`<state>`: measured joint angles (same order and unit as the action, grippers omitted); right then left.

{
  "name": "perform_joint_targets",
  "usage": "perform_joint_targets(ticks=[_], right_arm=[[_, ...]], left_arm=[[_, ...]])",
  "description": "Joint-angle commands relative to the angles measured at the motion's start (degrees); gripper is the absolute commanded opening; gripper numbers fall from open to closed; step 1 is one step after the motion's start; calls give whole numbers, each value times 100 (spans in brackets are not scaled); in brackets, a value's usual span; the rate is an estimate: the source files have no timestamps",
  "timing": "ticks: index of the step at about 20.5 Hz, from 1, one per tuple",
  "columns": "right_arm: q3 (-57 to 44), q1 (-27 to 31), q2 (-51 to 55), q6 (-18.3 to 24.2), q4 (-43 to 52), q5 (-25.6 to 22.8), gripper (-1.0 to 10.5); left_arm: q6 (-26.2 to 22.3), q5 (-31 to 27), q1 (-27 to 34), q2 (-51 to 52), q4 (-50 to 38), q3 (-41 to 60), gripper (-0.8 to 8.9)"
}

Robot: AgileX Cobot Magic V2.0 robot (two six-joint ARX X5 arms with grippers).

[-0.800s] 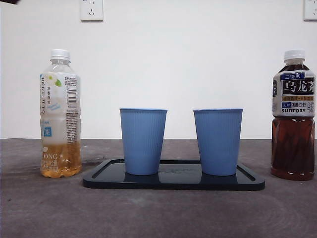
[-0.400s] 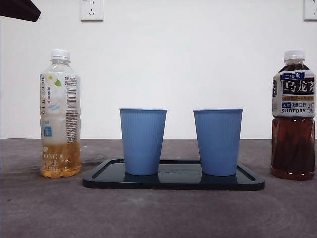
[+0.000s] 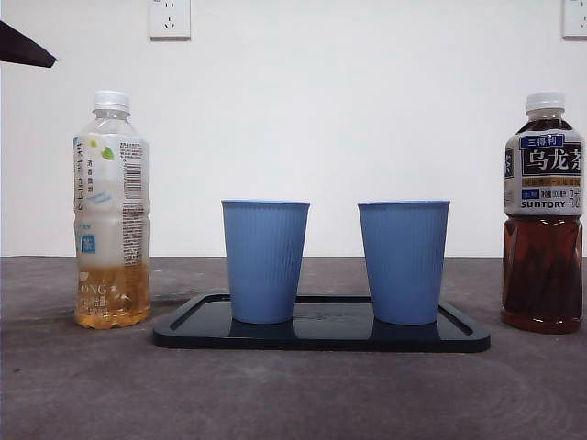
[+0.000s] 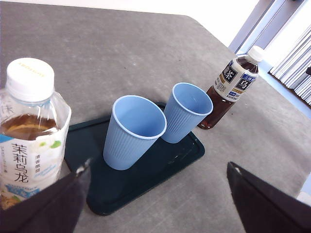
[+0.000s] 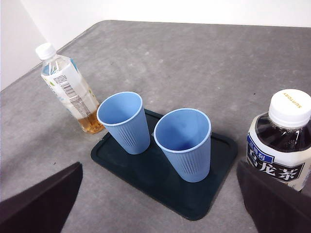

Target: Pour the drink into the cup

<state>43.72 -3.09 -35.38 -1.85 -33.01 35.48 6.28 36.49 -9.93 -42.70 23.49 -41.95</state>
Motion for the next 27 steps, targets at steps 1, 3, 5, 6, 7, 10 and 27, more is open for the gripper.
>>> perform_joint_targets(ticks=[1, 3, 5, 6, 7, 10, 27], right_arm=[[81, -15, -116, -125, 37, -136, 515], [52, -15, -221, -221, 42, -245, 515], [15, -17, -372, -275, 42, -380, 515], [-4, -24, -455, -299, 44, -457, 515], [-26, -35, -525, -321, 66, -507, 515], [-94, -140, -723, -345, 179, -693, 514], [-2621, -1263, -1300, -1128, 4815, -3624, 514]], left_arm=[[-111, 55, -22, -37, -79, -94, 468], [-109, 57, -22, -37, -74, -94, 468], [-103, 57, -22, -37, -72, -94, 468], [-81, 57, -22, -37, -61, -94, 468], [-68, 55, -22, -37, -35, -94, 468], [-70, 57, -22, -37, 96, -94, 468], [-175, 37, -22, -37, 391, -72, 464]])
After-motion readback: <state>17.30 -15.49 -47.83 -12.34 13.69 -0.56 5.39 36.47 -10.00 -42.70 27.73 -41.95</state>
